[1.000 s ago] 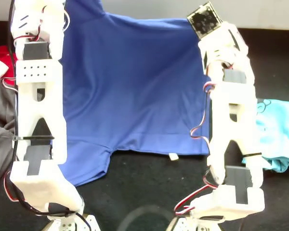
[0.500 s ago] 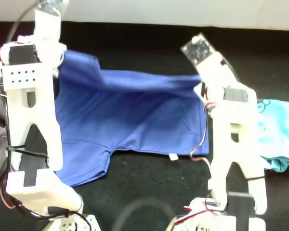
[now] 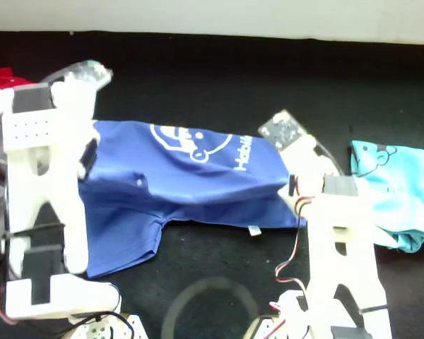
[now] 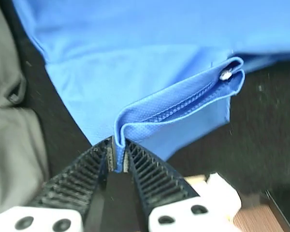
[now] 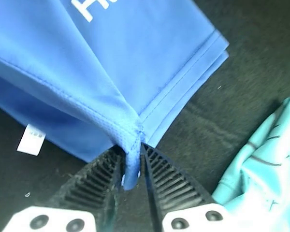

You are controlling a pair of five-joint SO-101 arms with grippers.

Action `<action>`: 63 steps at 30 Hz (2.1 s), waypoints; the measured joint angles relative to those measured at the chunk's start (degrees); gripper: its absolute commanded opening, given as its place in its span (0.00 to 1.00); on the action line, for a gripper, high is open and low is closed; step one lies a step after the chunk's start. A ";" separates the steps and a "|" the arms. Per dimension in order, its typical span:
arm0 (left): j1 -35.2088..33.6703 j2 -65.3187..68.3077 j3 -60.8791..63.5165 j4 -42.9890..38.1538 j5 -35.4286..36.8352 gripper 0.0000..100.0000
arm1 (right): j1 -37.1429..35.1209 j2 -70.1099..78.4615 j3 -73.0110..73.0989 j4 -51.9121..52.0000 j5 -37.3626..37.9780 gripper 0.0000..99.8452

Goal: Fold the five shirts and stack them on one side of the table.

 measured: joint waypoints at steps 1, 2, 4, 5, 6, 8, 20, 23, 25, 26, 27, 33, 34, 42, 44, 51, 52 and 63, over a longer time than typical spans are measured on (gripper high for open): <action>0.00 -1.93 3.08 0.00 0.00 0.01 | 0.00 -0.26 0.79 0.00 0.00 0.01; 0.00 -3.69 5.80 0.00 0.00 0.01 | 0.00 -0.44 1.14 0.00 0.00 0.01; 0.00 -6.42 10.46 0.00 0.00 0.01 | 0.18 -0.53 1.23 0.00 0.00 0.01; 0.00 -7.47 12.22 0.00 0.00 0.01 | 0.26 -0.62 1.23 0.00 0.00 0.01; 0.00 -8.26 13.63 0.00 0.00 0.01 | 0.35 -0.62 1.32 0.00 0.00 0.01; 0.09 -9.67 15.82 0.00 0.00 0.04 | 0.35 -0.62 1.41 0.00 0.00 0.06; -5.80 -22.15 15.56 0.00 0.00 0.17 | 6.77 -1.14 -2.99 0.88 -3.69 0.30; -6.15 -24.97 13.98 -0.88 0.26 0.17 | 6.68 -1.14 -6.42 2.73 -4.31 0.30; -6.33 -26.37 13.80 -3.52 3.43 0.17 | 6.68 -1.14 -8.53 3.25 -6.07 0.30; -6.33 -26.81 13.80 -5.19 5.54 0.17 | 6.59 -1.14 -9.32 3.25 -7.38 0.28; -6.33 -27.08 13.80 -6.59 7.65 0.17 | 6.42 -1.14 -10.20 3.25 -8.44 0.25; -6.33 -27.43 13.80 -10.99 18.11 0.00 | 1.32 2.02 -10.46 -1.05 -11.43 0.02; -6.33 -27.43 13.80 -11.08 18.90 0.01 | 0.70 3.69 -10.46 -2.73 -11.43 0.02; -10.64 -28.48 13.01 -11.08 20.40 0.01 | -4.84 16.70 -17.41 -0.62 -16.88 0.01; -14.68 -29.63 12.31 -11.08 21.27 0.01 | -8.09 18.29 -21.80 4.48 -18.02 0.01; -32.09 -30.42 12.22 -11.08 21.54 0.01 | -24.26 26.73 -36.22 22.07 -20.66 0.01; -34.29 -30.42 12.22 -11.08 21.54 0.01 | -26.73 28.31 -38.15 24.18 -21.10 0.01; -45.01 -30.42 12.22 -11.08 18.29 0.01 | -53.63 49.14 -58.02 33.14 -26.11 0.18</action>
